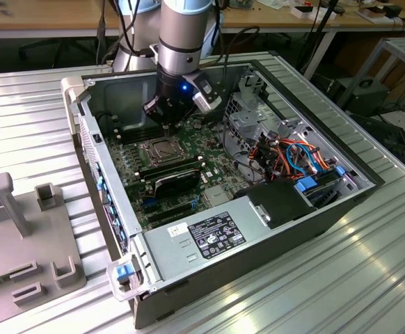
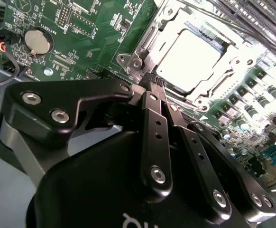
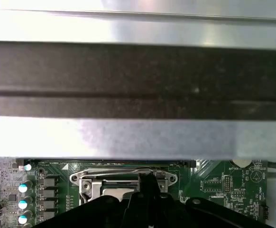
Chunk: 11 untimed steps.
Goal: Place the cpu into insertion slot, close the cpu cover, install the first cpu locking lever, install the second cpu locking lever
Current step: 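Install the second cpu locking lever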
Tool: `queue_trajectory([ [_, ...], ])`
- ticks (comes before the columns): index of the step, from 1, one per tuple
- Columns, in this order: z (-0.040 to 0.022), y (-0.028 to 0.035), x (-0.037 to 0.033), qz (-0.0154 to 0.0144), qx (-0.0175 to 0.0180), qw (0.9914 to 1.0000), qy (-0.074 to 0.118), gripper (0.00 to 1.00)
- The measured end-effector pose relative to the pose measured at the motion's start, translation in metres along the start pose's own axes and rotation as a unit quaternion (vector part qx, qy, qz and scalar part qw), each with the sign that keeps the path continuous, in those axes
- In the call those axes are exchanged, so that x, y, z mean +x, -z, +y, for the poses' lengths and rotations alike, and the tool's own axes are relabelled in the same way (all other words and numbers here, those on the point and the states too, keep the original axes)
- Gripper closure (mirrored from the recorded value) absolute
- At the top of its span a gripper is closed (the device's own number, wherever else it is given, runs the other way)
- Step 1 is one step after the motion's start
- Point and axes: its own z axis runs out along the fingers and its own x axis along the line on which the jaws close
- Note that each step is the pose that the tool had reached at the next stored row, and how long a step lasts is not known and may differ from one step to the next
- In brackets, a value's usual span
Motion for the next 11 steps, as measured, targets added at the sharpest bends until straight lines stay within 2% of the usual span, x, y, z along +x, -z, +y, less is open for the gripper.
queue_trajectory([
  [4, -0.0055, 0.0071, -0.0001, 0.0000, 0.0000, 1.00000, 0.000, 0.89],
  [6, -0.0085, 0.0080, -0.0001, 0.0000, 0.0001, 1.00000, 0.000, 0.89],
  [8, -0.0163, 0.0088, 0.0000, 0.0001, 0.0003, 1.00000, 0.000, 0.89],
  [11, -0.0228, 0.0093, 0.0000, 0.0000, 0.0002, 1.00000, 0.000, 0.89],
])
